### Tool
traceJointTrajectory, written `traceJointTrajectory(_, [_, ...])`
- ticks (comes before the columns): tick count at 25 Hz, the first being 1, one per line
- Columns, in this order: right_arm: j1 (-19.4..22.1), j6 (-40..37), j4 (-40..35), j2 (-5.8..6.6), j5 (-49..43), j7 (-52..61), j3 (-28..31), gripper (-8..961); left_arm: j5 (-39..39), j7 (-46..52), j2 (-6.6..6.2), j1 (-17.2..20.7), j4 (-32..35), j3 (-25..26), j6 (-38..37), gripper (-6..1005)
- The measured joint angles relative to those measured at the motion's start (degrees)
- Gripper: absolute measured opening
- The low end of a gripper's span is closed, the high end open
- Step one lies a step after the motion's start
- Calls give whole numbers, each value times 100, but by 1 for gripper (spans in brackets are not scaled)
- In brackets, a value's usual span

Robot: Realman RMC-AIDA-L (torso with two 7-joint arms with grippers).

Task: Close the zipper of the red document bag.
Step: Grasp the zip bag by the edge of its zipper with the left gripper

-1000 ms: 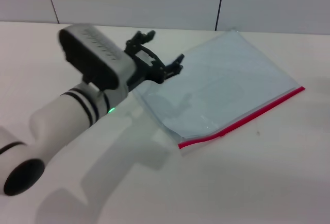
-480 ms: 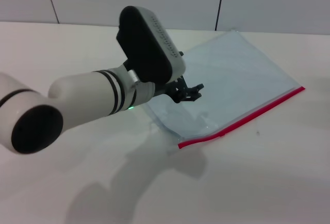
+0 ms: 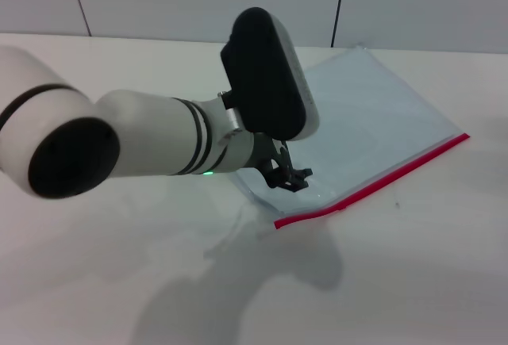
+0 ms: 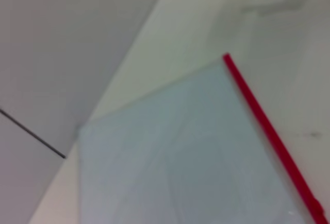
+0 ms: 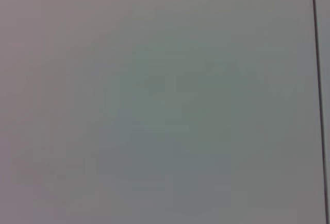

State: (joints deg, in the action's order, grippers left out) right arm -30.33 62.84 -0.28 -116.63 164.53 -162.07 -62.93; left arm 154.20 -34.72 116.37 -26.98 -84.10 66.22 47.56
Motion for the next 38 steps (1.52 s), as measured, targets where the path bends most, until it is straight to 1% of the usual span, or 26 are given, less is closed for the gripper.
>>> traceJointTrajectory(8, [-20, -9, 1, 0, 0, 0, 0, 796, 33, 27, 0, -446, -184, -60, 1138, 905])
traceJointTrajectory(13, [-35, -9, 2, 6, 0, 0, 0, 796, 8, 23, 0, -668, -204, -166, 1588, 905])
traceJointTrajectory(17, [-63, -9, 2, 8, 0, 0, 0, 796, -14, 63, 12, -773, -235, -313, 1829, 905])
traceJointTrajectory(21, [-65, -9, 2, 9, 0, 0, 0, 796, -20, 105, 16, -788, -227, -374, 1889, 905])
traceJointTrajectory(27, [-84, -9, 2, 9, 0, 2, 6, 795, 27, 107, 18, -795, 33, -416, 1865, 905])
traceJointTrajectory(33, [-115, -9, 5, 9, 0, 11, 15, 795, 67, 88, 18, -815, 124, -450, 1821, 905])
traceJointTrajectory(38, [-154, -9, 33, 9, 0, 13, 88, 795, 48, 122, 25, -936, 393, -631, 1662, 904])
